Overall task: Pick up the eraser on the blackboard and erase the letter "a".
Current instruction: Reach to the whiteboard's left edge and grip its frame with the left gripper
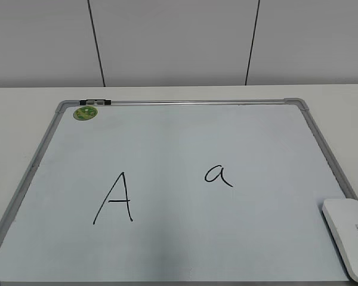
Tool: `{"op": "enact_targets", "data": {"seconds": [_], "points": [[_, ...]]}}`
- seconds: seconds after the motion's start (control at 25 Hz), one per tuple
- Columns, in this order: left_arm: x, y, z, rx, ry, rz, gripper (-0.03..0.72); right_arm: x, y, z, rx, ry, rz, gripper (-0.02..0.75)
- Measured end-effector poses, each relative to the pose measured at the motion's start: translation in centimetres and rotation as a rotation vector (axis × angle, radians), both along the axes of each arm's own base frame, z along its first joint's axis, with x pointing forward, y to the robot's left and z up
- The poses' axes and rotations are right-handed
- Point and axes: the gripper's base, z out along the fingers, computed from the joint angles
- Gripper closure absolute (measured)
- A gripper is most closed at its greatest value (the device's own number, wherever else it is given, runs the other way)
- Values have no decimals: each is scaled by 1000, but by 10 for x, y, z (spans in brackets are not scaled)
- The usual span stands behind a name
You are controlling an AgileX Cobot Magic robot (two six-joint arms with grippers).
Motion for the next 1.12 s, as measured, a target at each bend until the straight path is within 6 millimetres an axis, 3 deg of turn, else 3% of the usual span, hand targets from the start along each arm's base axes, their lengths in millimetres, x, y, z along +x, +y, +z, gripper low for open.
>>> {"op": "enact_targets", "data": {"seconds": [0.48, 0.6, 0.88, 1.12], "points": [[1, 1, 1, 10, 7, 7, 484, 0, 0, 0, 0, 0, 0, 218], [5, 3, 12, 38, 19, 24, 481, 0, 0, 0, 0, 0, 0, 218], [43, 3, 52, 49, 137, 25, 477, 0, 0, 0, 0, 0, 0, 218], [93, -2, 89, 6, 226, 16, 474, 0, 0, 0, 0, 0, 0, 218]]}}
